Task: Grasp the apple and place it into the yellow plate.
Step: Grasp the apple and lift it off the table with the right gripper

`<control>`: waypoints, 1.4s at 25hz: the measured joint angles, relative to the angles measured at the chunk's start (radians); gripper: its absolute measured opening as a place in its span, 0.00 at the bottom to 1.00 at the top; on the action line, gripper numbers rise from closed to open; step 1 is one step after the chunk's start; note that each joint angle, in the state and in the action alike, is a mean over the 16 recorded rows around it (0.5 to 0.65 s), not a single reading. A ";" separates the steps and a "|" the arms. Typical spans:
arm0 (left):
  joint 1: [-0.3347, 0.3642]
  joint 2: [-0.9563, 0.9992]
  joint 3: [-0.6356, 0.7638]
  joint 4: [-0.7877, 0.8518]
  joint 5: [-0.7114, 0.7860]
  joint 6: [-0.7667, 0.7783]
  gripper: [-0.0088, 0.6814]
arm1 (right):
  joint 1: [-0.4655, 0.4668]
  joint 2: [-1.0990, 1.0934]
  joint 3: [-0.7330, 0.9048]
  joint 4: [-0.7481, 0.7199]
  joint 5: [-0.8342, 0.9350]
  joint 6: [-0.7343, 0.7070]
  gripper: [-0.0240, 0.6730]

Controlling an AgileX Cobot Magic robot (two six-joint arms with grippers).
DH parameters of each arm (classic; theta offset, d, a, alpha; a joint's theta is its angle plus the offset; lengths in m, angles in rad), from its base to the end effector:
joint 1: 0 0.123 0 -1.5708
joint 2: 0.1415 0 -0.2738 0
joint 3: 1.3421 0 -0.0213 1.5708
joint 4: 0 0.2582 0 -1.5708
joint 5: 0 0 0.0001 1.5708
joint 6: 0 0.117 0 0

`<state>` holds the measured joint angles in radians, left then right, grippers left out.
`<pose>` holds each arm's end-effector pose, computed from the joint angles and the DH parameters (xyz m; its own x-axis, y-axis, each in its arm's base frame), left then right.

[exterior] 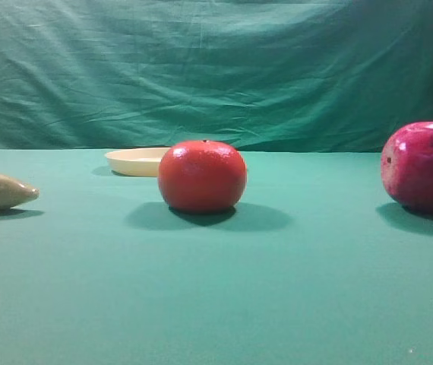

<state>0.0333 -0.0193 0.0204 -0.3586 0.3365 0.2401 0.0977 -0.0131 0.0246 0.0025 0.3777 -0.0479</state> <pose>0.0972 -0.0104 0.1732 -0.2351 -0.1070 -0.9661 0.0565 0.9907 -0.1235 0.0955 0.0095 0.1639 -0.2912 -0.0743 -0.9538 -0.1118 0.9928 -0.0432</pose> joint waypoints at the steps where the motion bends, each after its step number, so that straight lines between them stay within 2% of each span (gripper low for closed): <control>1: 0.000 0.000 0.000 0.000 0.000 0.000 0.24 | 0.000 0.000 0.000 0.000 0.000 0.000 0.03; 27: 0.000 0.000 0.000 0.000 0.000 0.000 0.24 | 0.000 0.000 0.000 0.000 -0.002 0.000 0.03; 35: 0.000 0.000 0.000 0.000 0.000 0.000 0.24 | 0.000 0.000 0.002 0.042 -0.106 0.003 0.03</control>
<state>0.0333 -0.0193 0.0204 -0.3586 0.3365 0.2401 0.0977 -0.0131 0.0267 0.0442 0.2712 -0.0449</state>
